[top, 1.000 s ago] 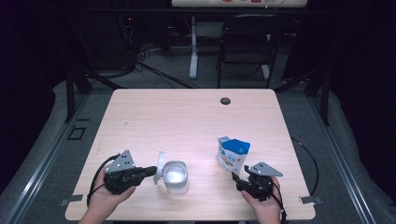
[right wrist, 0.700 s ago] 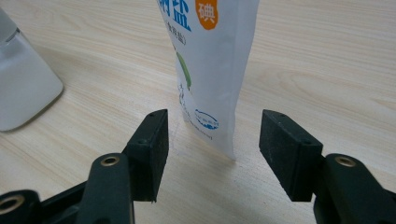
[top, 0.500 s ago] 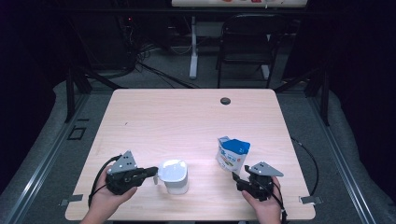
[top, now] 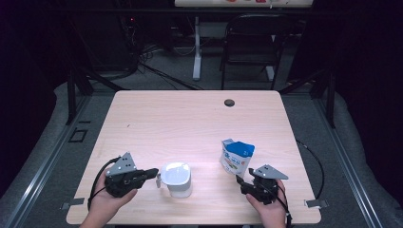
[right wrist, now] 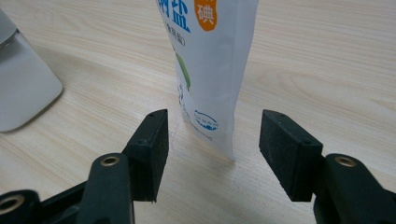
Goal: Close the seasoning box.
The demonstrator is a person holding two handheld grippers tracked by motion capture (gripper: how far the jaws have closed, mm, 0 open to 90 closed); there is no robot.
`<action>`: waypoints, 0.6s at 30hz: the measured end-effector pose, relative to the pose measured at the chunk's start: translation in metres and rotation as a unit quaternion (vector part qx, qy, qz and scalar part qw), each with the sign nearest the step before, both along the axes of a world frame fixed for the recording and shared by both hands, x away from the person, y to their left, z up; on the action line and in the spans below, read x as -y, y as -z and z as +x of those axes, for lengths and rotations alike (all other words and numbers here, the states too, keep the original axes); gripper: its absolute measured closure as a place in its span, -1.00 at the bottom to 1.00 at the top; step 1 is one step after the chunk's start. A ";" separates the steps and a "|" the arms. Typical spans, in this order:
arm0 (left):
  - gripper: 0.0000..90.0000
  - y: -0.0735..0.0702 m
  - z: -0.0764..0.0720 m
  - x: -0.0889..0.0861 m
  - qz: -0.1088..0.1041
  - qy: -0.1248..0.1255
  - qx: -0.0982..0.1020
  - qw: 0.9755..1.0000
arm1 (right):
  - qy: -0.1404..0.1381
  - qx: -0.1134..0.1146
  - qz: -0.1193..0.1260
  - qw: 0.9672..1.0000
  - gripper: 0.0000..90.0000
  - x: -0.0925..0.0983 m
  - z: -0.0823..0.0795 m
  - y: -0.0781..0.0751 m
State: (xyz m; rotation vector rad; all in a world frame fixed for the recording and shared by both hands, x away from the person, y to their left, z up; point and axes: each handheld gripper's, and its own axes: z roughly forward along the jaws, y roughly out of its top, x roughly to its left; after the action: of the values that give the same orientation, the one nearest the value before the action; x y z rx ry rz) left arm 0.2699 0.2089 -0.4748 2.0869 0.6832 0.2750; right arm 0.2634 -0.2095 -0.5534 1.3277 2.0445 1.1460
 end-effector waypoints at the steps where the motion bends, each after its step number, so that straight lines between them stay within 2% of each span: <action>1: 1.00 -0.001 0.000 -0.001 0.000 0.001 -0.001 1.000 | 0.000 0.000 0.000 1.000 -0.06 0.000 0.000 0.000; 12: 1.00 -0.002 0.001 -0.005 -0.003 -0.006 0.000 1.000 | 0.001 -0.001 -0.001 1.000 -0.06 0.001 -0.001 -0.001; 18: 1.00 0.002 0.005 -0.013 -0.007 -0.020 -0.006 1.000 | 0.000 -0.002 0.002 1.000 -0.06 0.001 -0.001 -0.001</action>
State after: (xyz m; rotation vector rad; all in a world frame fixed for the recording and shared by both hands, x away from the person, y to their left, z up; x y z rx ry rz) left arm 0.2754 0.2218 -0.4767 2.0660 0.7325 0.2789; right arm 0.2624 -0.2108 -0.5524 1.3322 2.0470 1.1490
